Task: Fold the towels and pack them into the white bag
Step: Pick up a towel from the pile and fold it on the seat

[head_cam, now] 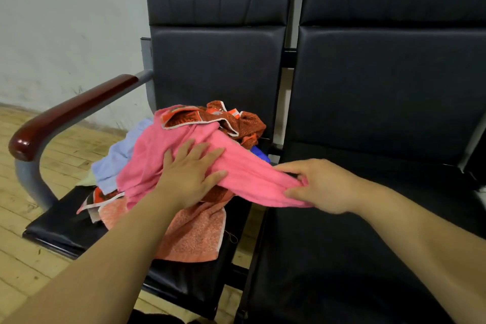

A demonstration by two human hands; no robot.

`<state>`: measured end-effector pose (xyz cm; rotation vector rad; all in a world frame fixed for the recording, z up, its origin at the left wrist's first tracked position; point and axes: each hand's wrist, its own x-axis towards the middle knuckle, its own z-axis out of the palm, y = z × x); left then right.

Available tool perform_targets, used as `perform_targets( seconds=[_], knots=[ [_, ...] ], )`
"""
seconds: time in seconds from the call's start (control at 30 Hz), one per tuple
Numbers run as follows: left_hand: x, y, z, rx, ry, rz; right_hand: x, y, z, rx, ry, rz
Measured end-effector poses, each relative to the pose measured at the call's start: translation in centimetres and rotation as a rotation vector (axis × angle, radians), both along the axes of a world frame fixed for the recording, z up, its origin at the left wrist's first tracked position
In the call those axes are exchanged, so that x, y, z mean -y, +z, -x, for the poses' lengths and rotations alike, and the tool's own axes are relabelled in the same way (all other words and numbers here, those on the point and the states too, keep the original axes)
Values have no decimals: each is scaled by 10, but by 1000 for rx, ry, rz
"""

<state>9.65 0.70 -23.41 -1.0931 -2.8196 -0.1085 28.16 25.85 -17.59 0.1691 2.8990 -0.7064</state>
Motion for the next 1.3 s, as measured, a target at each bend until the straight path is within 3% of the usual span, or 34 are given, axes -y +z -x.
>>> perform_targets(
  seconds=[0.1,0.27,0.37,0.43,0.47,0.53,0.63,0.73,0.9,1.03,1.17,1.3],
  knots=[
    [-1,1,1,-4,60,-6,-19,-3,-12,-138,-67,86],
    [-6,0,-5,-113,51,4,-18,-6,-10,-583,-312,413],
    [-11,4,-9,-135,2,-12,-2,2,-2,-666,-395,829],
    [-12,7,-15,-80,-50,-7,6,6,0,-633,-430,1191],
    [-12,8,-18,-61,-76,-4,9,5,-1,-604,-426,1280],
    [-12,9,-24,-47,-111,-3,8,-1,-6,-535,-359,1112],
    [-10,6,-30,-30,-141,66,-9,-20,-22,-283,-145,430],
    [-12,-1,-32,-63,-170,152,-30,-40,-43,38,-27,154],
    [-20,-17,-35,-76,-133,277,-68,-69,-73,168,-71,1],
    [-22,-22,-35,-48,-128,300,-89,-86,-80,78,-164,-55],
    [-26,-25,-42,-64,-97,320,-50,-98,-53,-136,-75,-116],
    [-24,-32,-49,-115,-58,293,-17,-139,-37,-82,17,-18]
  ],
)
